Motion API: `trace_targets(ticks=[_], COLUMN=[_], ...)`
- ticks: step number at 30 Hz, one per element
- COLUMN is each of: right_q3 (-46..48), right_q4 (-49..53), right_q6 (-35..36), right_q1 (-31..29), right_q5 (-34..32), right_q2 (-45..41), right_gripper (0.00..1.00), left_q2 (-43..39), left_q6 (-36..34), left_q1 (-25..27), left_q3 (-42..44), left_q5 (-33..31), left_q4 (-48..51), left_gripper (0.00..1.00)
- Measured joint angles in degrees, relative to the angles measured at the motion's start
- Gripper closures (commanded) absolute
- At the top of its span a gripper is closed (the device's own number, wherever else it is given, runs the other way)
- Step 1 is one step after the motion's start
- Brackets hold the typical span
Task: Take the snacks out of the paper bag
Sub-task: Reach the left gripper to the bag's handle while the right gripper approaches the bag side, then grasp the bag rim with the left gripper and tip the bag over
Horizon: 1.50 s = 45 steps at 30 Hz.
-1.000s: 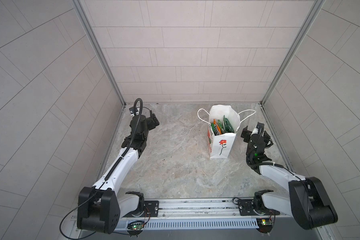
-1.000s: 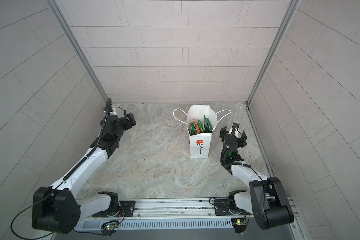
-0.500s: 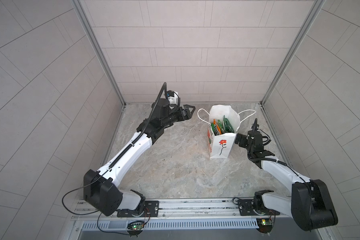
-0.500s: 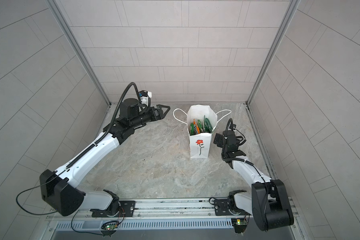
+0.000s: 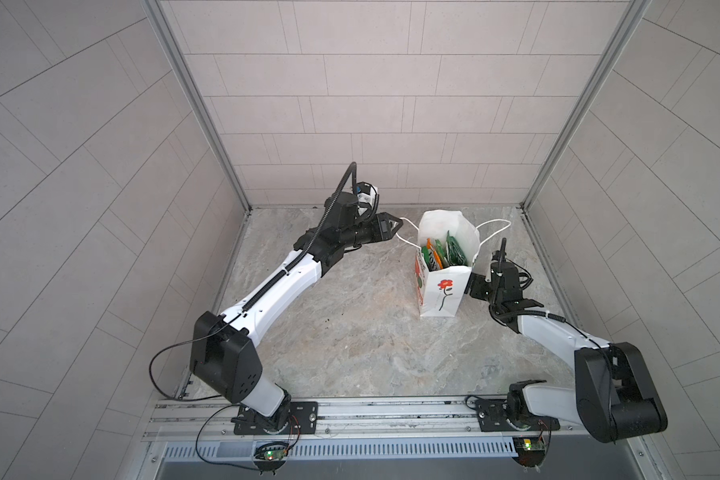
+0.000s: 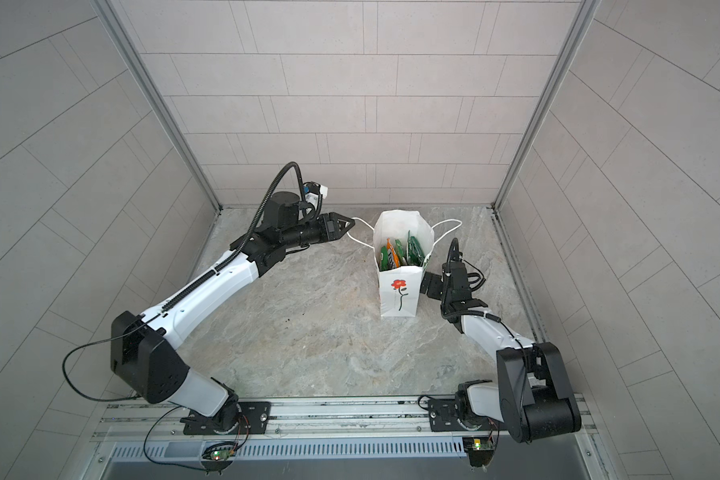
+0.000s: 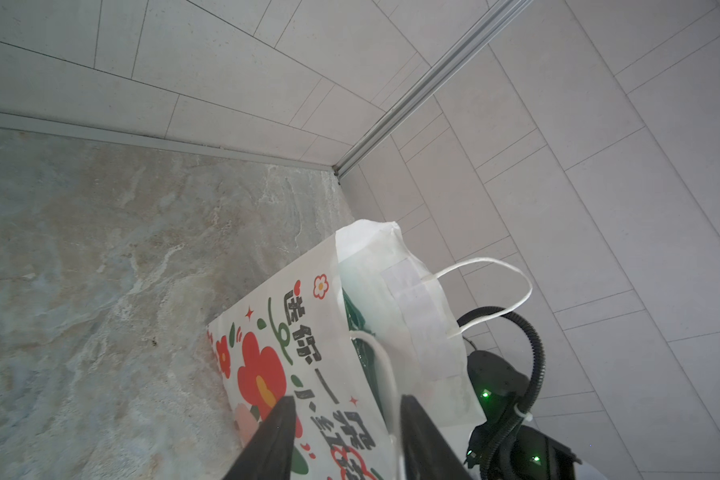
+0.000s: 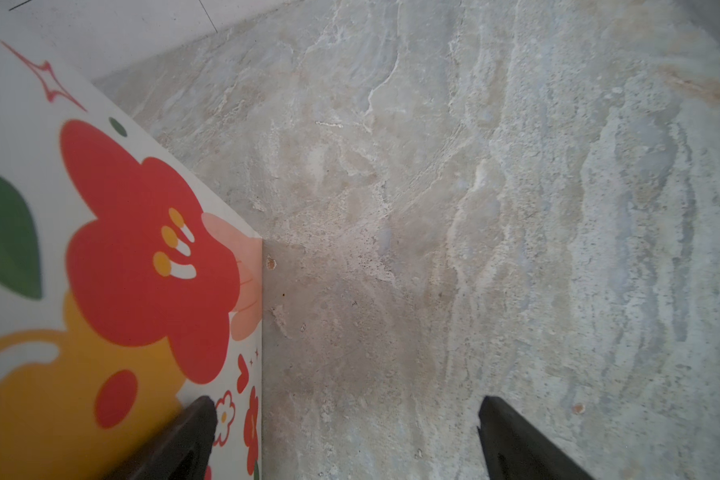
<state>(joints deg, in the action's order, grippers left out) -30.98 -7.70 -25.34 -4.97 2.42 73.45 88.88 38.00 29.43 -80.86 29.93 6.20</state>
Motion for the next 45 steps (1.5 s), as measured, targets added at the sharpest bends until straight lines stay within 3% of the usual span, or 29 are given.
trace_targets(ticks=[8,21,38,45], right_q3=[-0.9,-3.2,-16.7,-25.8], right_q4=[-0.7,-2.4,-11.4,-15.9], right_q6=[-0.1,-2.2,-11.2,-14.6], right_q1=[0.0,-3.0,-29.4,-36.0], right_q5=[1.5,4.9,5.3,5.2], right_q2=[2.9,11.6,27.8,36.0], right_gripper=[0.0,0.01,0.01,0.01], left_q2=[1.6,2.6,0.8,0.7], left_q6=[0.9,-5.7,-13.6,-15.3], left_q1=[0.0,-0.2,-12.5,-12.9], left_q3=[-1.8,-11.4,-19.4,-21.2], left_q5=[1.8,0.4,0.0,0.8], left_q4=[-1.1,11.8,27.6,31.4], left_gripper=[0.99,1.0,1.0,1.0])
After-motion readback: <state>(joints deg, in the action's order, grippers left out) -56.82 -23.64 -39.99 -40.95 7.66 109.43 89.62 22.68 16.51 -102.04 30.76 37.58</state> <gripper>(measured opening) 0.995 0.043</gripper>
